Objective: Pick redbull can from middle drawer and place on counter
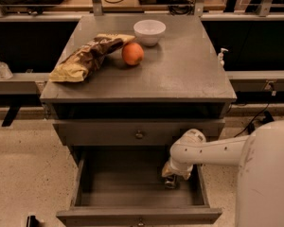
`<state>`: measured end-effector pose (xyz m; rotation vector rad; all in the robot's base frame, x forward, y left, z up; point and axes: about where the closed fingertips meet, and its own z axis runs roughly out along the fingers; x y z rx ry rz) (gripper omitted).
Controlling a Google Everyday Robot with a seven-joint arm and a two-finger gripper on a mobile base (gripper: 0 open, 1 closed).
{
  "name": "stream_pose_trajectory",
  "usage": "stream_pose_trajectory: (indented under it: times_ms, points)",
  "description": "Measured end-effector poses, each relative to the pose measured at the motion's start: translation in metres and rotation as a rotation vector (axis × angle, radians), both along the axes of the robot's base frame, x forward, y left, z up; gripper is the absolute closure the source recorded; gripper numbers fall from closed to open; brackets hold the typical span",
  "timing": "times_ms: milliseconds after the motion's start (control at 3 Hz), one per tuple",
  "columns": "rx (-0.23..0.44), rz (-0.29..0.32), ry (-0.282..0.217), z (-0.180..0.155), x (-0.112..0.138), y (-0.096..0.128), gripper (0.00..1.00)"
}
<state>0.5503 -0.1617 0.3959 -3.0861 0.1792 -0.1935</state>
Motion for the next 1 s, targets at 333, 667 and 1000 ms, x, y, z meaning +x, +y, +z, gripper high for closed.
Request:
stream_pose_trajectory:
  times_ms: [333, 667, 1000]
  points:
    - [-0.022, -0.040, -0.020, -0.013, 0.014, -0.010, 0.36]
    - [-0.004, -0.056, -0.028, -0.023, 0.021, -0.007, 0.36]
    - [0.029, -0.063, -0.027, -0.031, 0.025, -0.001, 0.40]
